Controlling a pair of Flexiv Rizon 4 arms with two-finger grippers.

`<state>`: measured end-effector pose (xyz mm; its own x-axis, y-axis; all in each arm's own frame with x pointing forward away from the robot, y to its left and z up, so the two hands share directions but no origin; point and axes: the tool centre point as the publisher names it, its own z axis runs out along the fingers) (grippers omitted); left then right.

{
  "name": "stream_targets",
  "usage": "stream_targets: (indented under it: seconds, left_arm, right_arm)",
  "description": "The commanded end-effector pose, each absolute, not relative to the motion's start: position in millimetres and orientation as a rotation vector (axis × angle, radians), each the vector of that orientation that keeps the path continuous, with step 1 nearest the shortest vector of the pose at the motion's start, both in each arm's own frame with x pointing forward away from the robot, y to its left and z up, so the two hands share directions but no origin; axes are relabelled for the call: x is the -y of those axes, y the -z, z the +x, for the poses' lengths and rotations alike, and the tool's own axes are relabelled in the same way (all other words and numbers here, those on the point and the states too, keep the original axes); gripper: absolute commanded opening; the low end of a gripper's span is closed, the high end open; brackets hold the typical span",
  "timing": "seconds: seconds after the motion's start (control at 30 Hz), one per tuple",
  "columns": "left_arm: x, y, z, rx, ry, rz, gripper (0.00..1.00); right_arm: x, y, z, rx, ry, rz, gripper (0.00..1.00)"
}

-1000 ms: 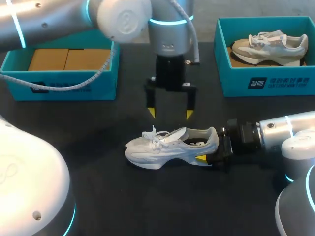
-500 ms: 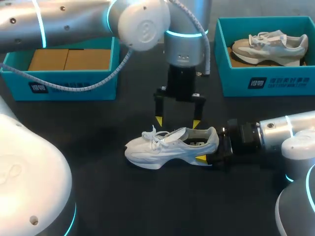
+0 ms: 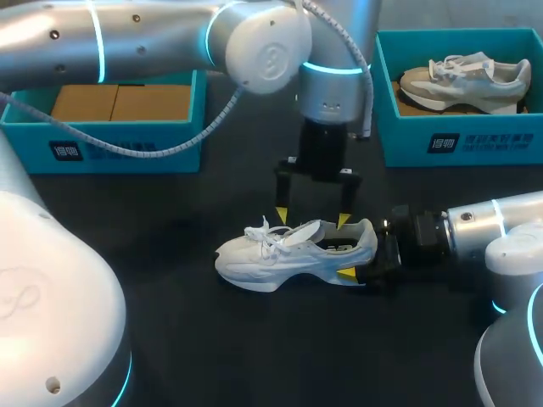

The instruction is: Take the shoe out of the shoebox, open the shoe tongue, remove and reinsert the insole, then place the shoe into the shoebox

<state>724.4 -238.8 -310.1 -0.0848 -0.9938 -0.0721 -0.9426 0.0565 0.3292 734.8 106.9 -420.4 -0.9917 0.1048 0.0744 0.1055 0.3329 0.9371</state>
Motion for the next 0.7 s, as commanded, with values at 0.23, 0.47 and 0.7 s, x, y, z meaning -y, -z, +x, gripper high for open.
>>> stream_targets:
  seconds: [0.23,0.47,0.7]
  left_arm:
    - [239,321,721,2.137,0.471,2.021,1.00]
    - [240,328,723,2.120,0.484,2.046,1.00]
    - [243,333,727,2.102,0.500,2.057,1.00]
  right_arm:
    - [-108,420,735,2.567,1.800,-0.204,0.00]
    - [-108,420,735,2.567,1.800,-0.204,0.00]
    - [-108,420,735,2.567,1.800,-0.204,0.00]
